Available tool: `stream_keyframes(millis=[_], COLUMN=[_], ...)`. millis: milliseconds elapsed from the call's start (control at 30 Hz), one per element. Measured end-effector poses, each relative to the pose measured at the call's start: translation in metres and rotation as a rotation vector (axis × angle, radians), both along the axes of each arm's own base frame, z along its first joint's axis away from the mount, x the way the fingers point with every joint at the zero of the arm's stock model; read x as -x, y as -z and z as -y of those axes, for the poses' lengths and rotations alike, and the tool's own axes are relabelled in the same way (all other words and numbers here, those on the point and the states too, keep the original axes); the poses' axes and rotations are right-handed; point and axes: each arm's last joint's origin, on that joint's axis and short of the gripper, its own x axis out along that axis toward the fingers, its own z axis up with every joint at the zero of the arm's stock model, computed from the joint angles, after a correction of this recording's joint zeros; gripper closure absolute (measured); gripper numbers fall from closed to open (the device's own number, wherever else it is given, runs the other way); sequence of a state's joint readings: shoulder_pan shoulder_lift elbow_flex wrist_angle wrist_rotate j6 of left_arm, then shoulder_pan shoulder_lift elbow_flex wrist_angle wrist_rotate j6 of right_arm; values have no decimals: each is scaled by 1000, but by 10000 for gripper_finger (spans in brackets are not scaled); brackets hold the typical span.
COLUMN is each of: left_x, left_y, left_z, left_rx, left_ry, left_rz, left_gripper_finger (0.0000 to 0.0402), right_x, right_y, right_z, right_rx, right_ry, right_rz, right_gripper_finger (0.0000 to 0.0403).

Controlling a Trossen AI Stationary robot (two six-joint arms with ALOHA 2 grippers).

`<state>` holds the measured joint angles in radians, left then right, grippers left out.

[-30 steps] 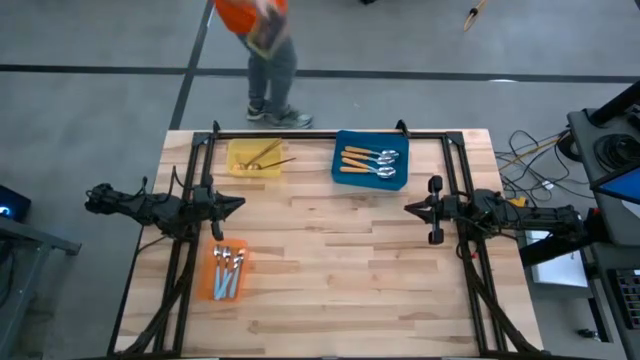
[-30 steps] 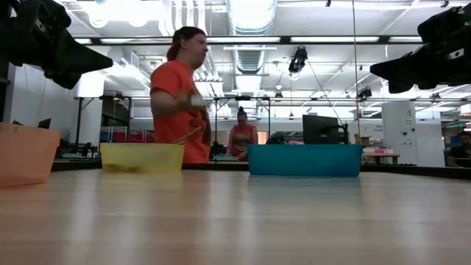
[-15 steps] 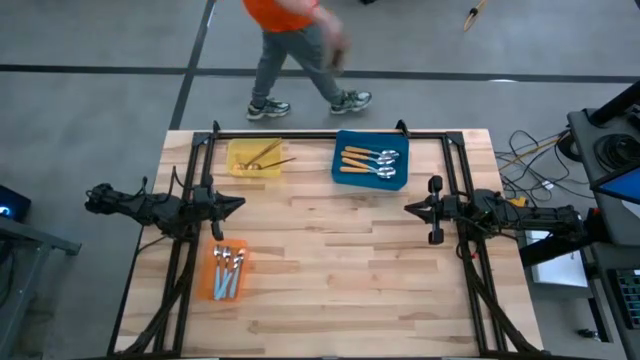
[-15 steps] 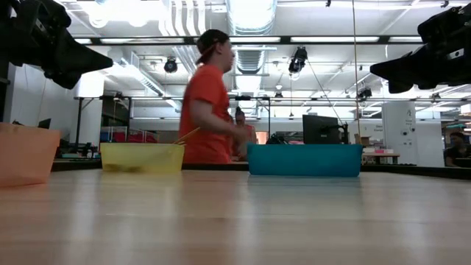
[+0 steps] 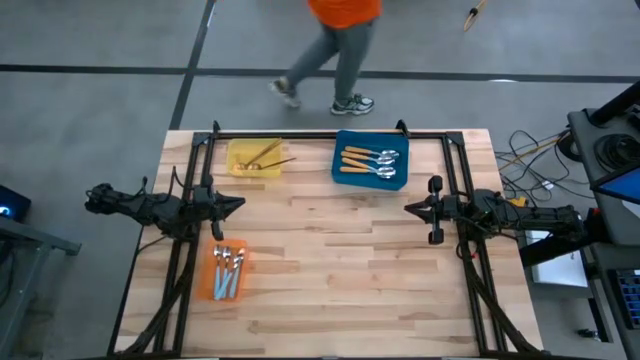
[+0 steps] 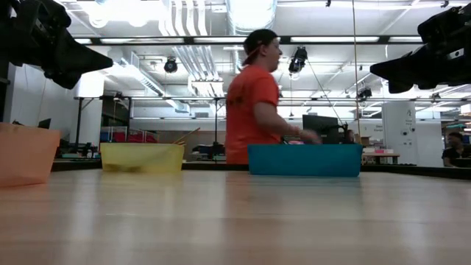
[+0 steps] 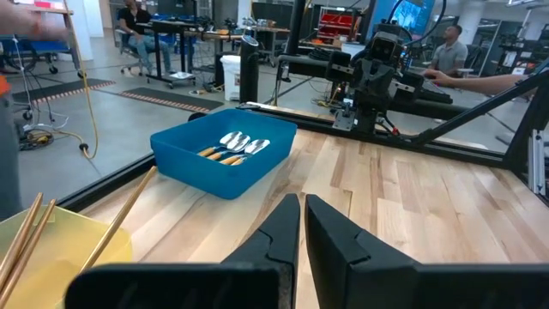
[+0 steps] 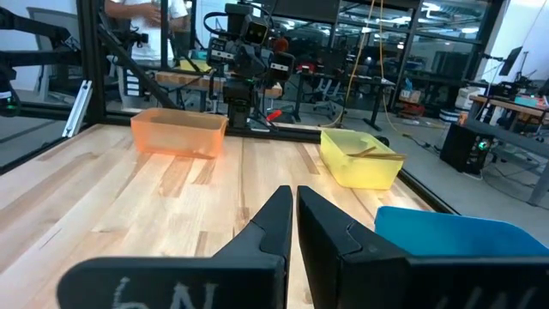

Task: Sort silverware by color (type)
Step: Return to Home Position

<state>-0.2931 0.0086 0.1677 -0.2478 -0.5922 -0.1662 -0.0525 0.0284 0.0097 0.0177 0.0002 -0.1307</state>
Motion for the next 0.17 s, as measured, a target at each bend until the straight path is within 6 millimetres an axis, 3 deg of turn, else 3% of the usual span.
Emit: stream_keyframes(millis=[167], left_x=[0], left_y=[0], left_z=[0], left_rx=[0], left_ry=[0], left_rz=[0], left_gripper_finger=[397], right_x=[0], right_y=[0], right_z=[0], right_rx=[0], right_ry=[0], right_rz=[0], right_gripper_finger=[390])
